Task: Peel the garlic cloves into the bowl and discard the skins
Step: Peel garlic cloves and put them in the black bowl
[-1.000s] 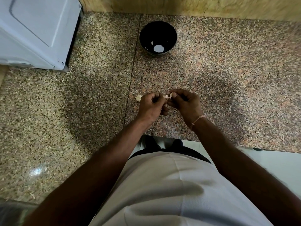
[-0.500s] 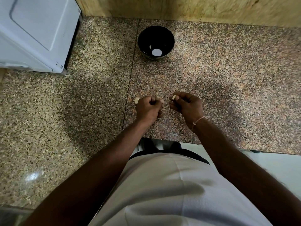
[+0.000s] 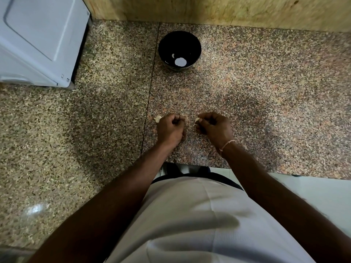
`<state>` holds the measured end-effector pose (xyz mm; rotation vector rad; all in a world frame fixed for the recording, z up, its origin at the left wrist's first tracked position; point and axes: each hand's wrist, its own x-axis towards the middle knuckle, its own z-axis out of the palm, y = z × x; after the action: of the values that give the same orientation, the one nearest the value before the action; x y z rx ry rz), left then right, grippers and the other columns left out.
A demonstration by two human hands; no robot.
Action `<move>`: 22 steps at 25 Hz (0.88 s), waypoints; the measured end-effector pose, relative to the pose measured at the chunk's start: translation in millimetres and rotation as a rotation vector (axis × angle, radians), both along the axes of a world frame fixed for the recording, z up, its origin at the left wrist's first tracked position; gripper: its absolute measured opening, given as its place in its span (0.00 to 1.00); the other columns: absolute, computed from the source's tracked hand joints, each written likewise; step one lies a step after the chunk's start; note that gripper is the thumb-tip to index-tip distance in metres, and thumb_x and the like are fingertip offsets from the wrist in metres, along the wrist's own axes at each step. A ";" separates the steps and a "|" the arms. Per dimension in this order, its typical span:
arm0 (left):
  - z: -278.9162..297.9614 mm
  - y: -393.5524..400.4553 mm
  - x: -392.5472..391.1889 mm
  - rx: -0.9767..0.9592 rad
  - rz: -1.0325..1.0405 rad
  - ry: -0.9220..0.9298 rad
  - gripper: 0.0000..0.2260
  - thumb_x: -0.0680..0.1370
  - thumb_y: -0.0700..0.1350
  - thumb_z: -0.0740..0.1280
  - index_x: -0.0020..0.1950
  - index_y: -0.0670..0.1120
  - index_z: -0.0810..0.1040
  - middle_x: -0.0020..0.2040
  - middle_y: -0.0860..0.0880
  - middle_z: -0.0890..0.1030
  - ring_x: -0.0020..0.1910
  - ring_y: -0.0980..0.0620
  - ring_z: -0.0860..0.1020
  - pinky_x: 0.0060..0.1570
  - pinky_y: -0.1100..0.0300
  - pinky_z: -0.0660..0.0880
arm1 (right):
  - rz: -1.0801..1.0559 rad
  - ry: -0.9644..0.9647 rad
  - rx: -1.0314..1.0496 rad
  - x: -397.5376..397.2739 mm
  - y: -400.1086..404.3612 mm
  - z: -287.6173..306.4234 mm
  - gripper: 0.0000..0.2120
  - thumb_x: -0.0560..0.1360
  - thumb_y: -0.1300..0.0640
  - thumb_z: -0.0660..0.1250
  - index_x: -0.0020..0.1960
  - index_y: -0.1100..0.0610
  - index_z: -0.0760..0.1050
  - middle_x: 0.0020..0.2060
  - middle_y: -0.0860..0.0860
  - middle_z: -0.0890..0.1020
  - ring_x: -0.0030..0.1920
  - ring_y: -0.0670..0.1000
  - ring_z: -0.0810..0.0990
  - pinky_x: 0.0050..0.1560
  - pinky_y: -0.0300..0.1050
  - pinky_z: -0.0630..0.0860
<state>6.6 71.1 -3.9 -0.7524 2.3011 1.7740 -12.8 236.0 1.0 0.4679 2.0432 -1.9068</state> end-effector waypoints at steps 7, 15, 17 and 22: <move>10.7 0.1 0.7 0.143 -0.092 0.048 0.06 0.80 0.40 0.74 0.56 0.42 0.84 0.45 0.46 0.87 0.32 0.50 0.84 0.30 0.54 0.83 | 0.058 0.069 0.134 -1.1 -4.0 4.8 0.04 0.76 0.59 0.76 0.50 0.53 0.86 0.40 0.52 0.88 0.41 0.56 0.88 0.46 0.58 0.86; 10.4 -1.5 -2.7 0.166 -0.075 0.119 0.05 0.80 0.40 0.74 0.55 0.41 0.86 0.42 0.45 0.87 0.31 0.50 0.82 0.29 0.53 0.82 | 0.181 0.165 0.293 -6.2 -5.2 16.0 0.02 0.78 0.55 0.74 0.49 0.50 0.86 0.39 0.48 0.88 0.40 0.53 0.87 0.43 0.58 0.86; 9.7 -2.6 -4.4 0.161 -0.076 0.117 0.05 0.79 0.41 0.75 0.54 0.42 0.86 0.42 0.46 0.87 0.31 0.49 0.83 0.29 0.52 0.83 | 0.212 0.220 0.390 -7.5 -6.1 19.2 0.03 0.79 0.54 0.73 0.49 0.50 0.86 0.38 0.48 0.87 0.38 0.53 0.86 0.40 0.56 0.85; 9.7 -3.4 -7.3 0.193 -0.069 0.115 0.05 0.79 0.42 0.76 0.53 0.43 0.86 0.42 0.45 0.87 0.32 0.49 0.83 0.29 0.54 0.82 | 0.271 0.285 0.492 -10.4 -5.5 21.4 0.06 0.81 0.55 0.69 0.49 0.54 0.84 0.35 0.45 0.83 0.33 0.47 0.80 0.33 0.41 0.74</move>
<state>-0.7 67.7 5.8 -0.5457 2.1526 2.0194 -23.2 230.5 22.4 0.0120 2.6129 -1.3704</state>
